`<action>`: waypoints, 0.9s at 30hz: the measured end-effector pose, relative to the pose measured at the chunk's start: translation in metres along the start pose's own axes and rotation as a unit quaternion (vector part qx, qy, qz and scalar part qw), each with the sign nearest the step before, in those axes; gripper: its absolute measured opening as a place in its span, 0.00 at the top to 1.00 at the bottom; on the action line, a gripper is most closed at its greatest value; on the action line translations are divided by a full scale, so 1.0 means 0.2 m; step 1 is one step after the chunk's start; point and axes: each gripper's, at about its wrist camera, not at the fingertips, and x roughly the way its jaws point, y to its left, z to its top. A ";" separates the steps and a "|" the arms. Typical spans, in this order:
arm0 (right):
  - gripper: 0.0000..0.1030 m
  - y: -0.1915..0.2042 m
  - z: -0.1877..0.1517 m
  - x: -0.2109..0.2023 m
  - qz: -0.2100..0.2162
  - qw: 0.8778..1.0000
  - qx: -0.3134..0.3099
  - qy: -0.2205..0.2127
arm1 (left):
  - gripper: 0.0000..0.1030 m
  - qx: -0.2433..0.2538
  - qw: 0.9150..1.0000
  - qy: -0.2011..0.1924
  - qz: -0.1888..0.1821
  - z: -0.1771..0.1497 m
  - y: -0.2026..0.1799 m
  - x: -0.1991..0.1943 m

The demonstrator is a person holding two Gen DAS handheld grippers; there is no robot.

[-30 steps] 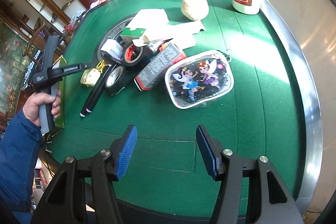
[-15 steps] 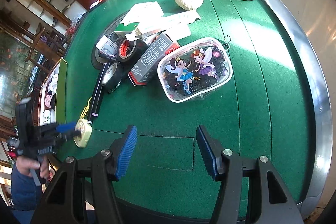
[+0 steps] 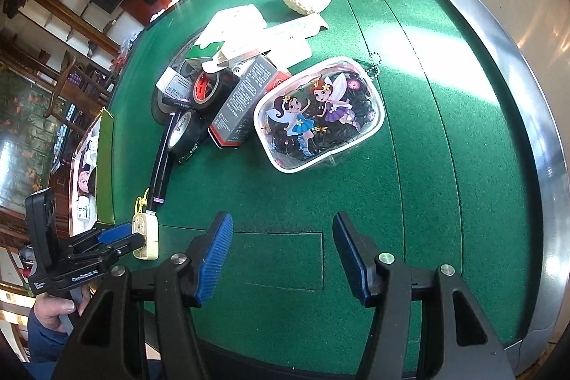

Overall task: Organize objects
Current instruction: 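Grasp the clear fairy-print pouch with the right tool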

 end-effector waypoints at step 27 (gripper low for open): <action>0.38 -0.14 0.40 0.25 0.049 0.998 0.007 0.033 | 0.50 0.005 0.996 -0.036 0.081 -0.13 -0.05 0.00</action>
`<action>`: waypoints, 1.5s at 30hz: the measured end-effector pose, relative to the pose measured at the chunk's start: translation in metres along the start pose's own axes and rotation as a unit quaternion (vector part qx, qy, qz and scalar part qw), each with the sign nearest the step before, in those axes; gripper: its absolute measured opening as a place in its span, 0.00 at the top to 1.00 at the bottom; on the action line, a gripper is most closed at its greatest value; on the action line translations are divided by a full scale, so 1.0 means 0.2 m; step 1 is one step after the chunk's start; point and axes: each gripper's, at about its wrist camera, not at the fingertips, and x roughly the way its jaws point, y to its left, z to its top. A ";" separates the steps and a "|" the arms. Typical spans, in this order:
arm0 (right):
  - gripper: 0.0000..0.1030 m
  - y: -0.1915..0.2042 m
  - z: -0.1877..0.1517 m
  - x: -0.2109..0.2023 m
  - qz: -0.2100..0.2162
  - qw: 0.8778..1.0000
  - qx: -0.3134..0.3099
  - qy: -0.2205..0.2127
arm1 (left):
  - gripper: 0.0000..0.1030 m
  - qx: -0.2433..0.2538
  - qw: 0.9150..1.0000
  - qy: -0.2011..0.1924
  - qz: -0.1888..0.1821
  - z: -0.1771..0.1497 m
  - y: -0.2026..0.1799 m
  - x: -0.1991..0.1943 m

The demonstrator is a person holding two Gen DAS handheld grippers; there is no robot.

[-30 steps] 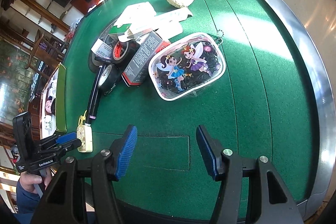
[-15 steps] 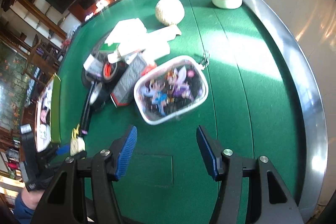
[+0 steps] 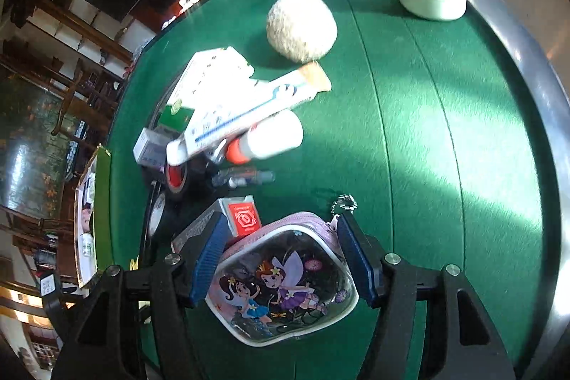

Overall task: Organize objects
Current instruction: 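Grasp the clear fairy-print pouch with the right tool, then carry the card toy with the left tool while the right tool carries the pouch to the tray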

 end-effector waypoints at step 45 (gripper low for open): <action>0.24 0.66 -0.52 0.24 -0.104 0.701 -0.668 0.226 | 0.48 -0.036 0.999 -0.009 0.015 0.02 -0.05 0.03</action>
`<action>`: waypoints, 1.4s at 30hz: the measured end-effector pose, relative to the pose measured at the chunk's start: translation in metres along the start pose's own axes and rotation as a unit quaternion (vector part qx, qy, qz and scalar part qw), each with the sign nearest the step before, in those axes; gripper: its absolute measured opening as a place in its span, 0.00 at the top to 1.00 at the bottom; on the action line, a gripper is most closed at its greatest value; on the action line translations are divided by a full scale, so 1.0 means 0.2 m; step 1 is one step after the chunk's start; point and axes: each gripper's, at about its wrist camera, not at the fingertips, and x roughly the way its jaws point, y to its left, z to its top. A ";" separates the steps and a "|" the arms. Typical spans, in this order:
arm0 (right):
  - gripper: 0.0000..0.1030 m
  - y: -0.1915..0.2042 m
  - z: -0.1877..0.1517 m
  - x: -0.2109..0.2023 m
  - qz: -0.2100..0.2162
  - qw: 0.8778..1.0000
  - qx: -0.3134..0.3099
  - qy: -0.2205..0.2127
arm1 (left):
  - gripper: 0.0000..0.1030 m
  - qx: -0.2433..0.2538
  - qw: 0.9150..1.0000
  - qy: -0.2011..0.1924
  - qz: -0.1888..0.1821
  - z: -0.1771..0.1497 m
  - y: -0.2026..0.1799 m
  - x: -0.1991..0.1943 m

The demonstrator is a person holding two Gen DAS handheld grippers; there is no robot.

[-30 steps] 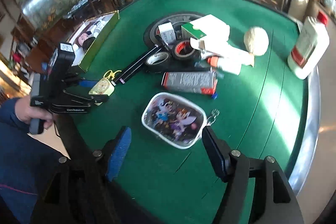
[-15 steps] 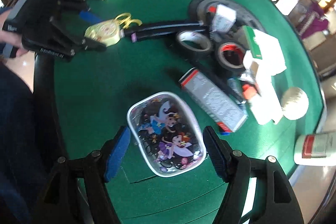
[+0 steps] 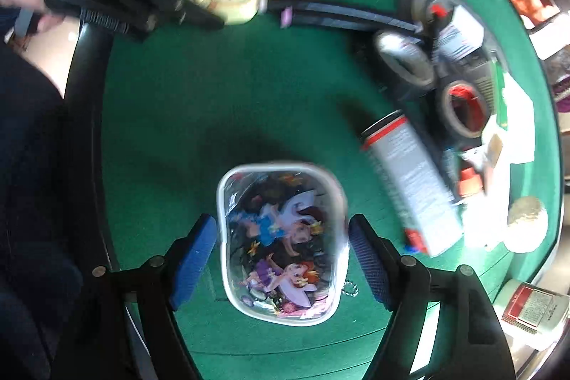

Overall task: Organize objects
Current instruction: 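Carry the card toy with the left tool while the right tool carries the pouch to the tray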

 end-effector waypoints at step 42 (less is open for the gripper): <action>0.29 0.07 -0.17 -0.26 0.033 0.857 0.468 -0.212 | 0.55 -0.035 0.996 -0.066 -0.045 -0.05 0.19 -0.28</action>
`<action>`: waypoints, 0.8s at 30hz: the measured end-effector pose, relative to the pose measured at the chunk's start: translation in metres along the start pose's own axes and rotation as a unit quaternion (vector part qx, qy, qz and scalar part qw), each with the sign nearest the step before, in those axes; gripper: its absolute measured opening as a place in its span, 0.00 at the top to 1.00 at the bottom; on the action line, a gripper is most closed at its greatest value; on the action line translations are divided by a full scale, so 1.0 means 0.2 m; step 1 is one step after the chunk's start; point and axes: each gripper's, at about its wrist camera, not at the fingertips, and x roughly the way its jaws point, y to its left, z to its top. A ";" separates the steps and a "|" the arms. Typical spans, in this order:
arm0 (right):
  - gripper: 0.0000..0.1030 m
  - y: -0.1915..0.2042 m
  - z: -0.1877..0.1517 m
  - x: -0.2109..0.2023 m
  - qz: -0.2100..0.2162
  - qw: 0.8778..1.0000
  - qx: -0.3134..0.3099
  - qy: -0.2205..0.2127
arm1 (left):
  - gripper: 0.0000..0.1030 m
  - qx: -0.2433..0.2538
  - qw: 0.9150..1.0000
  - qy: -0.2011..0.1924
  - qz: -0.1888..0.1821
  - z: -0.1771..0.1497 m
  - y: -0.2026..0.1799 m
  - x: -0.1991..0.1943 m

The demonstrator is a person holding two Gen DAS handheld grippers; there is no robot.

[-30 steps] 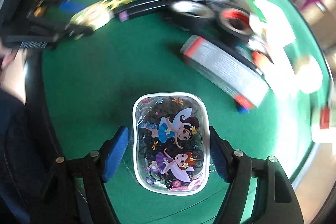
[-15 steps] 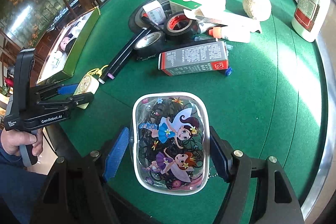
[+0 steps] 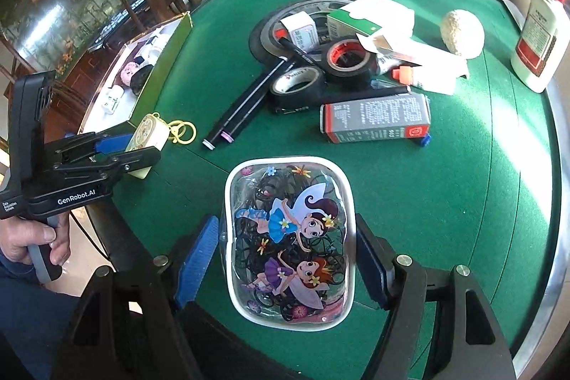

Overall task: Organize objects
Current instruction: 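Carry the card toy with the left tool while the right tool carries the pouch to the tray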

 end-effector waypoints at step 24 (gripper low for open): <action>0.29 0.32 0.17 0.03 0.021 0.999 -0.048 -0.007 | 0.55 -0.032 0.997 -0.067 -0.010 0.01 0.21 -0.32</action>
